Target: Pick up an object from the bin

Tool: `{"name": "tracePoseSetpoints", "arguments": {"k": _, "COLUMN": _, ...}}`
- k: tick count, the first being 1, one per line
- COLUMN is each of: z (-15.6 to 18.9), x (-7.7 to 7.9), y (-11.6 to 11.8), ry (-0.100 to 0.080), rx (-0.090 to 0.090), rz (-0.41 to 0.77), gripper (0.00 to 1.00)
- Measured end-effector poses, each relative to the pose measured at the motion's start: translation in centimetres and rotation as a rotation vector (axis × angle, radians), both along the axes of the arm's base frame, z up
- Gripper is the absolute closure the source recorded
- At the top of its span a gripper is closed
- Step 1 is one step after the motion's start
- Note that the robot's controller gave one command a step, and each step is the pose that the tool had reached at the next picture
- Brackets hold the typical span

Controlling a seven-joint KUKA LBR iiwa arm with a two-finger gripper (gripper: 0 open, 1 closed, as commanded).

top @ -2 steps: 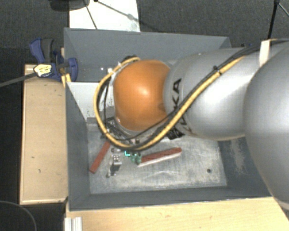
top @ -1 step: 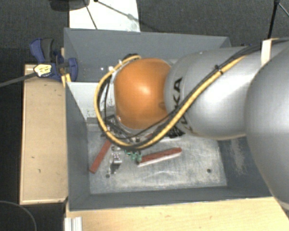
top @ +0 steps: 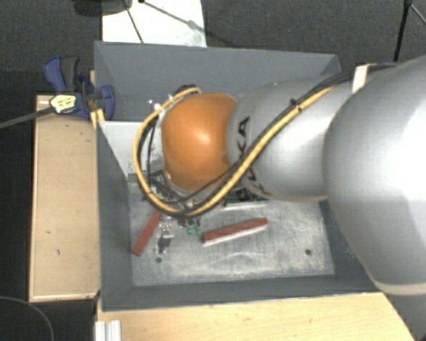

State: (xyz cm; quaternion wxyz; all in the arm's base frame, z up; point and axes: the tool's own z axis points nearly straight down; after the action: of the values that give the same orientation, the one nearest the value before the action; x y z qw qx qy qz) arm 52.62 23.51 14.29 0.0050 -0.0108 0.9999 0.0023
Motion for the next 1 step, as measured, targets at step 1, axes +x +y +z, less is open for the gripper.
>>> {"name": "tracePoseSetpoints", "arguments": {"k": 1, "z": -5.87, "x": -1.39, "y": -1.31, "ry": 0.005, "rx": -0.002, "rz": 0.014, "gripper": 0.00}}
